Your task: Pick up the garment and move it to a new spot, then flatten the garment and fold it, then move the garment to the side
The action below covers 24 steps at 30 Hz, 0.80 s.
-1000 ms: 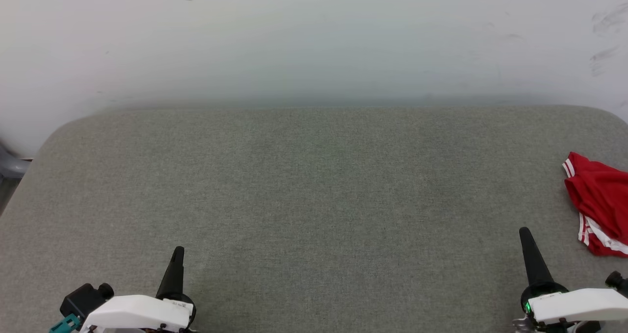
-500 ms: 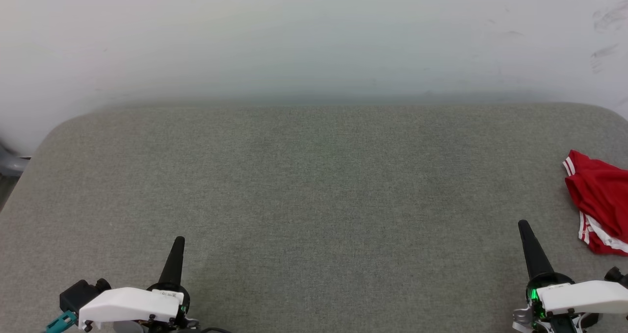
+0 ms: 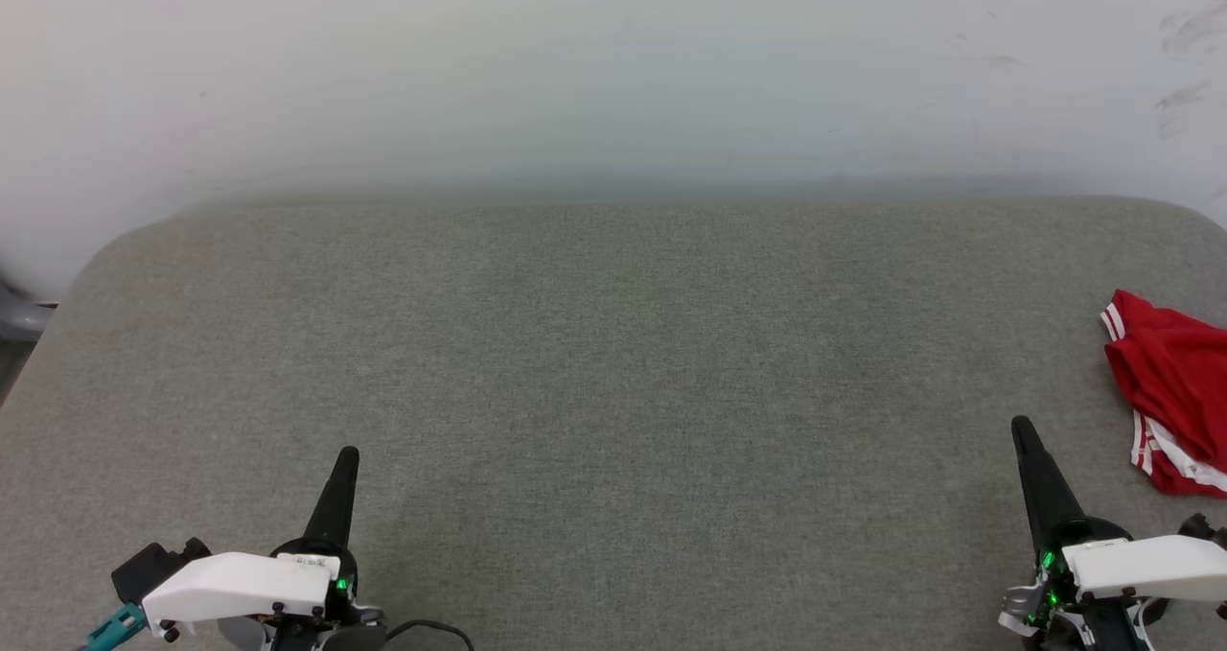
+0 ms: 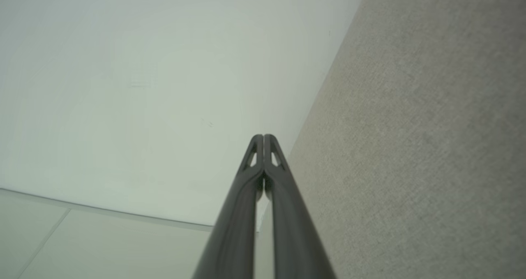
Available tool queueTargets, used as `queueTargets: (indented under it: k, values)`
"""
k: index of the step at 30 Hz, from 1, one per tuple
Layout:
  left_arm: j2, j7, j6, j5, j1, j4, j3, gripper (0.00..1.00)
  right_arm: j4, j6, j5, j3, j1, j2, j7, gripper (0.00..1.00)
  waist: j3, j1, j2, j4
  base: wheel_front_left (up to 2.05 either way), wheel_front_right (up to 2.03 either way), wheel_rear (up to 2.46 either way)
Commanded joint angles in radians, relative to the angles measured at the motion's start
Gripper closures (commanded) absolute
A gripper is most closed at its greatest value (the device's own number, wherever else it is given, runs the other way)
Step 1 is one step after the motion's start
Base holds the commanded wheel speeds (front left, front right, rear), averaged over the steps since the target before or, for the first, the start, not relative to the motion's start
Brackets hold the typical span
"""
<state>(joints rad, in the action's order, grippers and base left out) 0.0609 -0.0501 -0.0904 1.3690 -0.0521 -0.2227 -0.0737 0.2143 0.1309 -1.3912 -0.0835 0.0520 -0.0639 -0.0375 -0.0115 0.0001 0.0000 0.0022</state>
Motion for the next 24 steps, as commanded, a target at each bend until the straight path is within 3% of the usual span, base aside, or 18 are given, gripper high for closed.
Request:
queueTargets:
  k: [1,24]
  values:
    - [0.001,-0.004,-0.009,0.016,-0.023,0.002,-0.006,1.0,-0.001,0.0,-0.016,-0.002,0.02,-0.005,-0.007,1.0,0.0,0.0,0.0,0.0,0.0,0.0,0.0]
    - [-0.006,-0.051,-0.036,0.197,-0.055,-0.018,-0.03,1.0,0.025,0.0,-0.188,-0.011,0.055,-0.001,-0.052,1.0,0.011,-0.0001,0.0,-0.002,0.0,0.0,0.0]
